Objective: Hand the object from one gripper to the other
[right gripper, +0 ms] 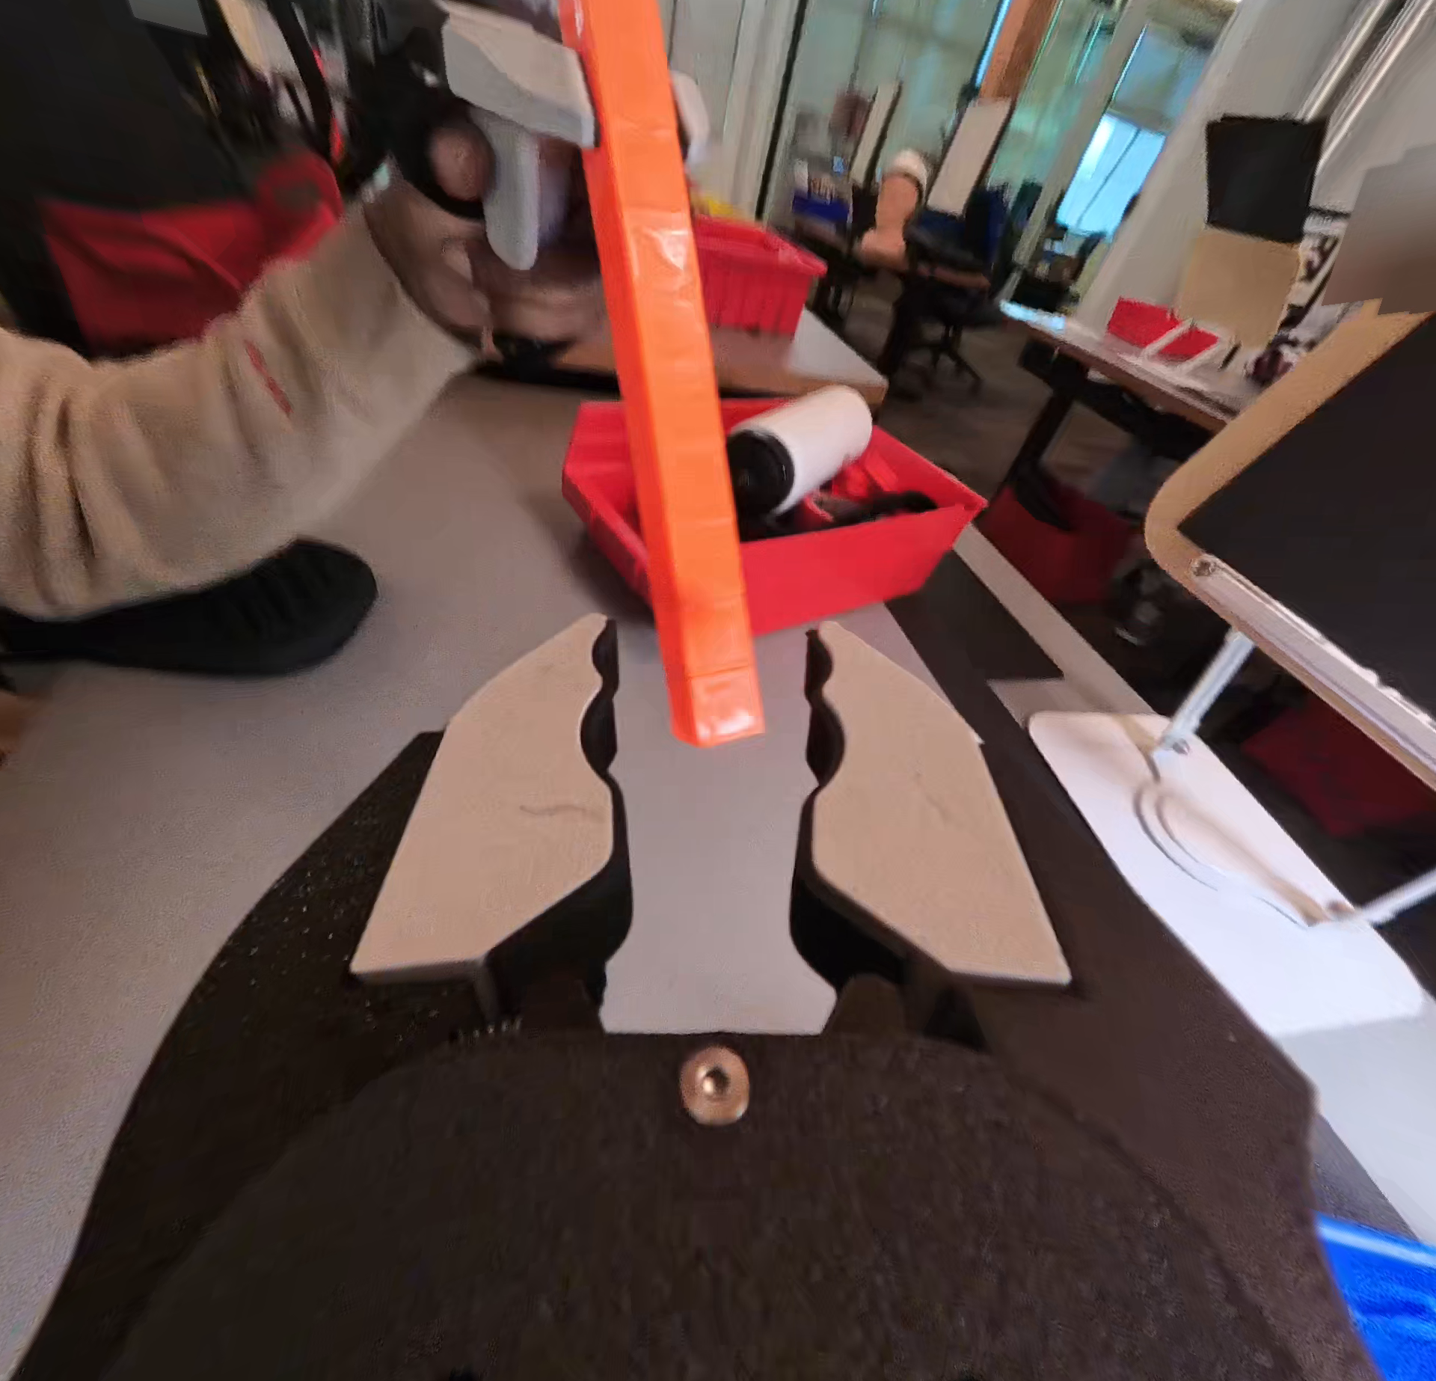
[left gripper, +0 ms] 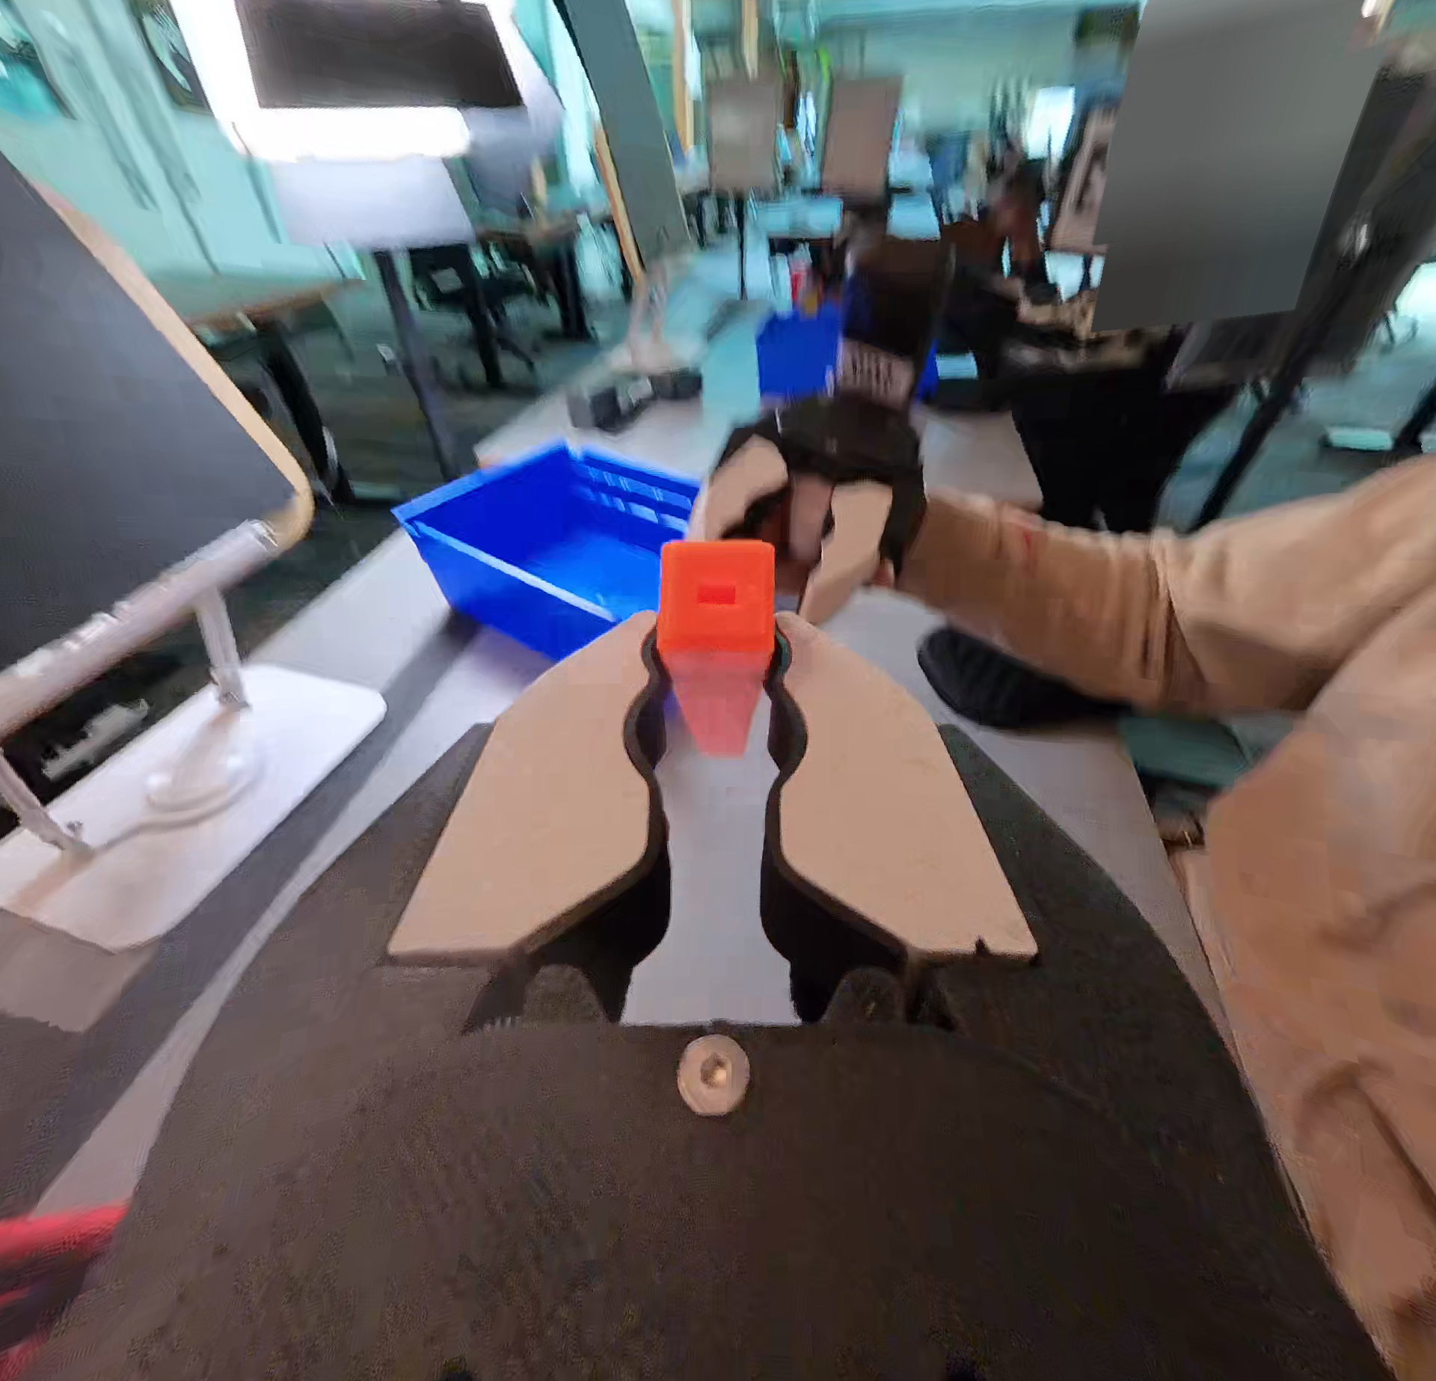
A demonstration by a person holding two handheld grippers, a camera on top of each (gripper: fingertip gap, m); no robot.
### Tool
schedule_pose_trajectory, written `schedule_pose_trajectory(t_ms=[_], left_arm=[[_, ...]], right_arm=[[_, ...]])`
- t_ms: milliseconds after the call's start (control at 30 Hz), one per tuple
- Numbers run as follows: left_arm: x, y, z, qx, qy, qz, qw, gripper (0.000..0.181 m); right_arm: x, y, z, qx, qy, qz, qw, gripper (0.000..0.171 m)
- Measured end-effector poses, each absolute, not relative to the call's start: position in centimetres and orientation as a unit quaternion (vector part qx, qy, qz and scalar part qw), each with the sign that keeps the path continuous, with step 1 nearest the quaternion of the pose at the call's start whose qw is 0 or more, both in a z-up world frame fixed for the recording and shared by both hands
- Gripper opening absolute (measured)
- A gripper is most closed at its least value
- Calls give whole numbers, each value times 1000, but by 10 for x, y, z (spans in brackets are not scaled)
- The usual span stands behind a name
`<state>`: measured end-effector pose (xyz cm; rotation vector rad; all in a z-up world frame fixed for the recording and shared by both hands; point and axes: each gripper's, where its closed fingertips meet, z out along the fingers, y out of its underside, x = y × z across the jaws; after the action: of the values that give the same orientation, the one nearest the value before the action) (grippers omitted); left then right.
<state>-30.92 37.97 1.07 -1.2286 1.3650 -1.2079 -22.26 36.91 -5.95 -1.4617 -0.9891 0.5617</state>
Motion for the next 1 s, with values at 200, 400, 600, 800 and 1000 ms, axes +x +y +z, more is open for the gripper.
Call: schedule_pose_trajectory(t_ms=[200, 400, 600, 800, 1000], left_arm=[[-276, 346, -34, -505, 630, -475, 350, 22], [-250, 332, -50, -502, 631, -496, 322, 22], [-252, 342, -33, -476, 598, -525, 374, 35], [-236, 337, -59, -474, 611, -537, 336, 45], [-229, 336, -58, -463, 601, -547, 354, 43]], right_arm=[[-261, 348, -68, -622, -479, 251, 566, 52], [-292, 347, -75, -607, -437, 351, 564, 24], [-263, 350, -55, -588, -399, 394, 583, 22], [-236, 349, -18, -564, -337, 425, 623, 22], [-251, 352, -29, -583, -347, 419, 603, 22]])
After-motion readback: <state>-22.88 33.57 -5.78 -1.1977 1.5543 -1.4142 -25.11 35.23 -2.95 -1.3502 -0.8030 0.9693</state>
